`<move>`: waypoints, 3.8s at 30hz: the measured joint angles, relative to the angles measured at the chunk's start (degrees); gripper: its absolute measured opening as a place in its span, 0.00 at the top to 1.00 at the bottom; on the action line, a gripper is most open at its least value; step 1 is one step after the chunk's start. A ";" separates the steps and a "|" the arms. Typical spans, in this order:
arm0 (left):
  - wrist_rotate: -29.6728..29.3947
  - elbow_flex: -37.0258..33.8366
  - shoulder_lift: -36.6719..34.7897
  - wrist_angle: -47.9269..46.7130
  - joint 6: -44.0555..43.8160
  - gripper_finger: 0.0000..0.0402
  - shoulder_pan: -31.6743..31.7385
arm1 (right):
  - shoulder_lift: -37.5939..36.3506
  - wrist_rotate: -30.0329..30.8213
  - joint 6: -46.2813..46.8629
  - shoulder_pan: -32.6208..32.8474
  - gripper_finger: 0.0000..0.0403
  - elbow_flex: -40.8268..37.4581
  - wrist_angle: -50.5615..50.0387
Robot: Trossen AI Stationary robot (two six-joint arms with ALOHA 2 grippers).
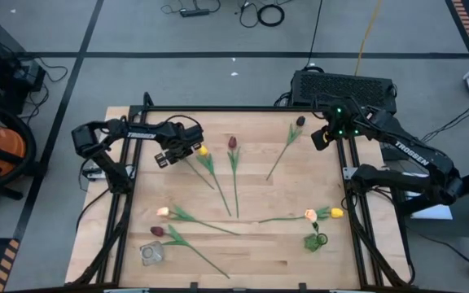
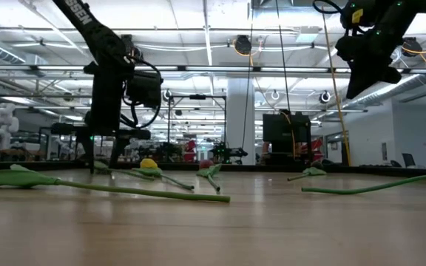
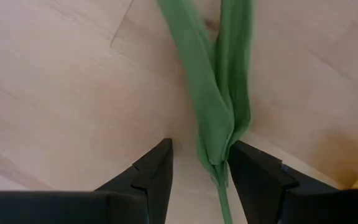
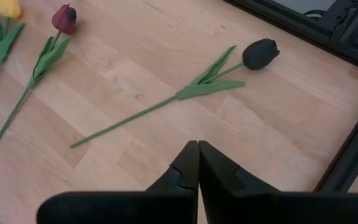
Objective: Sort flowers into vase by color
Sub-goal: Put the left black tulip into the transparent vase
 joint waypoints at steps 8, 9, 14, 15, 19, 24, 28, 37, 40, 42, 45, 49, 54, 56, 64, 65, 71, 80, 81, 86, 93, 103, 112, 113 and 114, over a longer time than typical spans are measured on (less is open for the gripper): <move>-0.03 -0.35 0.12 -2.20 0.69 0.60 -0.05 | -0.32 0.00 0.23 0.00 1.00 0.00 -0.11; -0.03 -0.35 0.14 -2.40 1.81 0.60 -0.07 | -0.32 0.01 0.24 0.00 1.00 0.00 -0.11; -2.01 -0.40 0.18 -2.85 5.75 0.63 -1.70 | -0.32 0.02 0.11 0.00 1.00 0.00 -0.11; -2.78 -0.40 0.20 -2.99 5.92 0.65 -2.19 | -0.30 0.02 0.09 0.00 1.00 0.00 -0.09; -4.04 -0.46 0.23 -3.69 6.62 0.80 -3.32 | -0.29 0.02 0.00 0.00 1.00 0.00 -0.09; -4.10 -0.50 0.25 -3.97 9.84 0.97 -3.91 | -0.29 0.02 0.00 0.00 1.00 0.00 -0.09; -3.55 -0.57 -0.50 -3.97 14.50 0.98 -3.98 | -0.29 0.02 0.02 0.00 1.00 0.00 -0.09; -10.71 3.07 -13.00 -4.90 29.13 0.99 -7.85 | -0.29 0.02 5.19 0.07 1.00 0.00 -0.07; -13.89 5.93 -19.89 -3.44 35.59 0.99 -11.09 | -0.29 0.26 6.23 0.07 1.00 0.00 -0.07; -16.56 8.17 -24.47 -2.11 40.65 0.99 -13.86 | -0.29 0.27 7.20 0.07 1.00 0.00 -0.07; -17.47 10.94 -30.43 1.54 54.09 0.99 -18.46 | -0.29 0.26 9.33 0.07 1.00 0.00 -0.08; -12.32 14.93 -35.70 2.24 73.71 0.99 -23.44 | -0.29 0.24 13.31 0.07 1.00 0.00 -0.09; -6.79 17.79 -38.82 6.57 77.08 0.99 -27.68 | -0.29 0.23 16.63 0.07 1.00 0.00 -0.07; -10.02 17.86 -39.50 9.74 75.57 0.99 -30.49 | -0.29 0.17 18.03 0.07 1.00 0.00 -0.11; -29.66 17.86 -39.61 16.75 72.55 0.99 -51.09 | -0.32 -0.02 21.30 2.36 1.00 0.00 -2.63; -32.84 17.86 -39.53 17.02 72.56 0.99 -54.49 | -0.32 -0.02 21.33 2.85 1.00 0.00 -2.92; -49.84 17.86 -38.78 20.89 73.12 0.99 -71.99 | -0.32 0.22 24.02 5.08 1.00 0.00 -3.06; -67.55 17.86 -32.82 31.31 80.11 0.99 -90.05 | -0.32 0.33 26.68 6.83 1.00 0.00 -1.97; -69.57 17.86 -31.97 31.50 79.79 0.99 -91.42 | -0.32 0.33 26.95 7.07 1.00 0.00 -1.96; -80.94 17.86 -27.57 31.94 75.47 0.99 -97.52 | -0.34 0.33 27.98 8.36 1.00 0.00 -1.82; -84.26 17.86 -22.25 31.63 69.65 0.99 -102.85 | -0.34 0.33 30.40 9.94 1.00 0.00 -1.64; -84.35 17.86 -18.36 20.96 62.61 0.99 -104.03 | -0.34 0.33 33.07 13.00 1.00 0.00 -1.60; -84.28 17.86 -18.29 -8.41 26.74 0.99 -106.37 | -0.34 0.47 35.98 16.12 1.00 0.00 -0.84; -84.28 17.86 -18.29 -9.36 25.83 0.99 -106.54 | -0.34 0.50 36.04 16.36 1.00 0.00 -0.49; -84.28 17.86 -18.29 -9.52 25.68 0.99 -106.73 | -0.32 0.52 36.04 16.58 1.00 0.00 -0.27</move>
